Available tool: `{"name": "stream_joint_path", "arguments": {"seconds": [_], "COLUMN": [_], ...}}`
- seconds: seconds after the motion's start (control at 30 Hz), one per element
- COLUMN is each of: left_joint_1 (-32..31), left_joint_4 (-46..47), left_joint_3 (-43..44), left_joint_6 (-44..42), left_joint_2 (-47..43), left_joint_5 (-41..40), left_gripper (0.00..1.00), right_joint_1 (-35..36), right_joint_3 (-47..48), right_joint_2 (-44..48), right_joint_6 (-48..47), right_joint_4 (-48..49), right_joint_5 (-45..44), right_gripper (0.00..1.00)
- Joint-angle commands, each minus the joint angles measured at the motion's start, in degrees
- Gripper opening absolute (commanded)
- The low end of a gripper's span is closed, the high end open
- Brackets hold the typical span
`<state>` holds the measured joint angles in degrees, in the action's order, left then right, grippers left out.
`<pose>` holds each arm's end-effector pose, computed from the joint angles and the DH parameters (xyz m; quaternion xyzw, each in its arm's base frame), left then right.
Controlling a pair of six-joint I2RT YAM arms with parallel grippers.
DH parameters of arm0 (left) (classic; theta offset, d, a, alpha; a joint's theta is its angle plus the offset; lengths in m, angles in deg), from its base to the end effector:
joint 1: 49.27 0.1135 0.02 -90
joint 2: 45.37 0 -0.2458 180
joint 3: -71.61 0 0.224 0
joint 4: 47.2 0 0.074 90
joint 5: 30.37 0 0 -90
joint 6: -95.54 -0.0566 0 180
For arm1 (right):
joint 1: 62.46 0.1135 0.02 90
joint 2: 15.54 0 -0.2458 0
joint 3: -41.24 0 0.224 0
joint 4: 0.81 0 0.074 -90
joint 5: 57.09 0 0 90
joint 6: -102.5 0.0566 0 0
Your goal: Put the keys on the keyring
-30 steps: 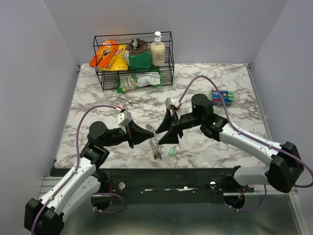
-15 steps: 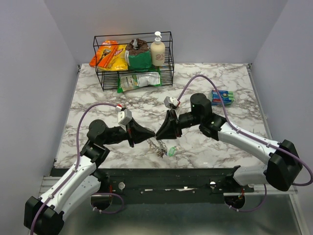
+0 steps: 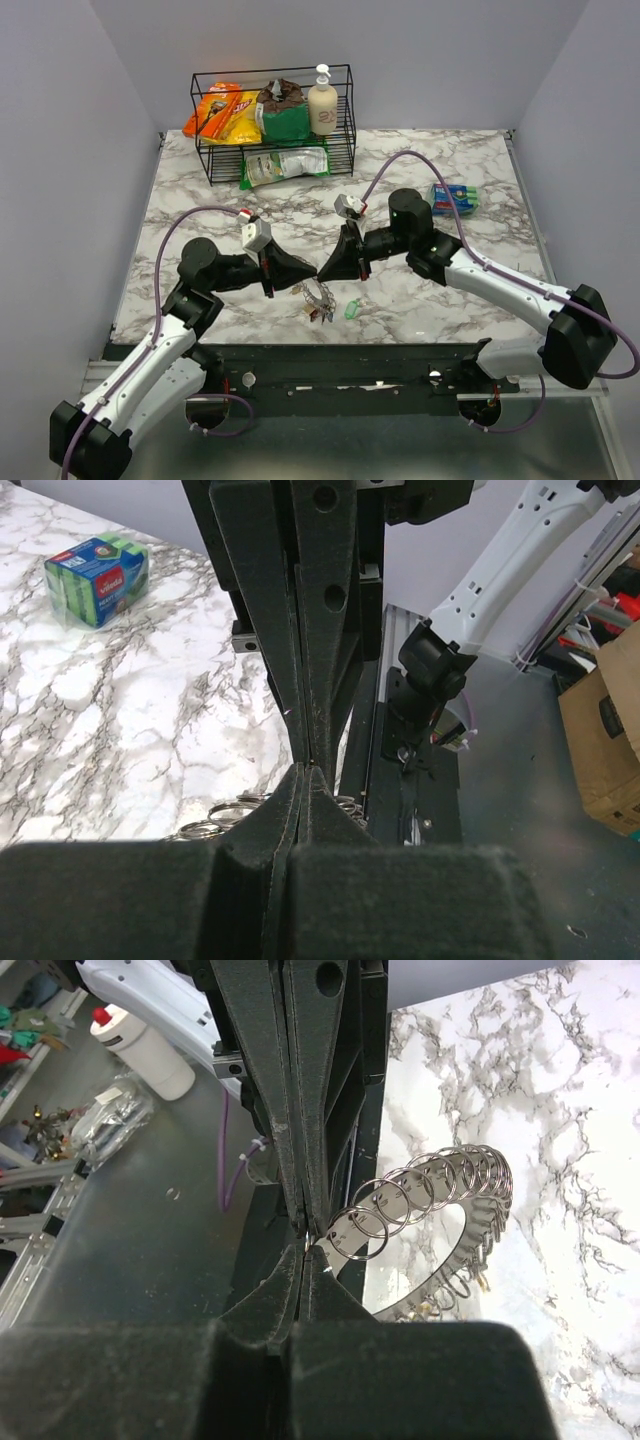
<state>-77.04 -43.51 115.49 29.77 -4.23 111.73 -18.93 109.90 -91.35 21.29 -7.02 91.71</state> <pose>0.1267 -0.1172 0.2981 0.3458 0.5882 -0.5567 0.4738 0.1715 0.2297 0.3000 -0.4946 0.5615 0.5839 0.3151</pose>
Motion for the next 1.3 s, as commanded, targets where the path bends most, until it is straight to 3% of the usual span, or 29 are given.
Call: {"name": "stream_joint_path", "arguments": {"seconds": [0.0, 0.17, 0.37, 0.77, 1.27], "left_joint_1": [-0.1, -0.1, -0.2, -0.2, -0.1], "left_joint_4": [-5.6, -9.6, -16.6, -35.9, -37.4], "left_joint_3": [4.3, 7.4, 13.2, 23.3, 24.4], "left_joint_6": [-4.5, -5.3, -6.6, -16.3, -17.2], "left_joint_2": [-1.6, -1.2, 0.9, 8.3, 10.5], "left_joint_5": [1.9, 4.1, 6.5, 15.1, 13.6], "left_gripper": [0.02, 0.27, 0.47, 0.53, 0.49], "right_joint_1": [0.2, 0.2, 0.2, 0.2, 0.2], "right_joint_3": [1.8, 2.3, 3.5, 4.0, 5.2], "right_joint_2": [1.1, 2.5, 3.0, 5.5, 6.1], "right_joint_6": [-1.1, -2.6, -4.1, -8.3, -8.3], "right_joint_4": [-0.4, -2.5, -4.9, -6.5, -7.7], "right_joint_5": [-2.6, -4.0, -4.5, -0.2, -0.4], "right_gripper": [0.01, 0.01, 0.01, 0.01, 0.01]}}
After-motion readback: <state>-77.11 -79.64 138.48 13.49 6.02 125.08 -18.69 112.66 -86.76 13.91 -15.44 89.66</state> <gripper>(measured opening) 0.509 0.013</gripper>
